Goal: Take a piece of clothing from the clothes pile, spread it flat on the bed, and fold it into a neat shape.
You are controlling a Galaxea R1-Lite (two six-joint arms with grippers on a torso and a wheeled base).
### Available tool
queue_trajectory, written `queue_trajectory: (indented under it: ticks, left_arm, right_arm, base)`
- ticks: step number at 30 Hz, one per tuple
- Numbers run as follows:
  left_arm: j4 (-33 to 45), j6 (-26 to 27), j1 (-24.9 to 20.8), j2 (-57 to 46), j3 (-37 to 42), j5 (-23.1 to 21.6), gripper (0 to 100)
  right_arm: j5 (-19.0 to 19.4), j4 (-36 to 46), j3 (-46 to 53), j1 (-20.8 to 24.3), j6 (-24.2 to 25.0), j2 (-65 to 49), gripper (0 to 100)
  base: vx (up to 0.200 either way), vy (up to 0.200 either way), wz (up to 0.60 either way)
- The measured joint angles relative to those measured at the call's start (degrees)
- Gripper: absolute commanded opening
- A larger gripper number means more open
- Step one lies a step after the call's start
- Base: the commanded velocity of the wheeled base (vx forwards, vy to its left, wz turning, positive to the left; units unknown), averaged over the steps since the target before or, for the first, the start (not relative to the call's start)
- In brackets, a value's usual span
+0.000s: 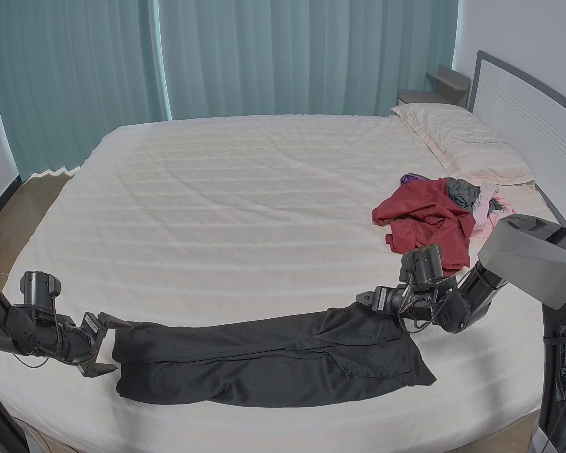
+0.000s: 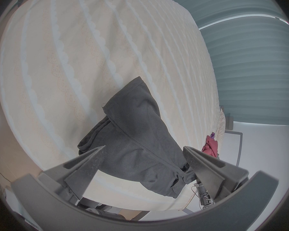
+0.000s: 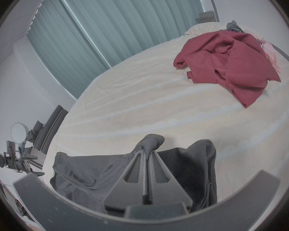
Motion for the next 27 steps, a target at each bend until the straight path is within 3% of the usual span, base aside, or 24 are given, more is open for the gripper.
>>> queue_trajectory:
  ticks: [5, 13, 27]
  left_arm:
    - [0.0, 0.0, 0.0, 0.0, 0.0, 0.0, 100]
    - [0.0, 0.0, 0.0, 0.0, 0.0, 0.0, 100]
    - [0.0, 0.0, 0.0, 0.0, 0.1, 0.0, 100]
  right_arm:
    - [-1.2, 0.8, -2.1, 0.8, 0.0, -1.8, 100]
    - [-1.6, 5.4, -5.9, 6.9, -0.2, -1.9, 100]
    - [-4.6, 11.4, -14.3, 11.1, -5.5, 4.1, 100]
  base:
    - [0.000, 0.000, 0.00]
    - [0.000, 0.000, 0.00]
    - [0.000, 0.000, 0.00]
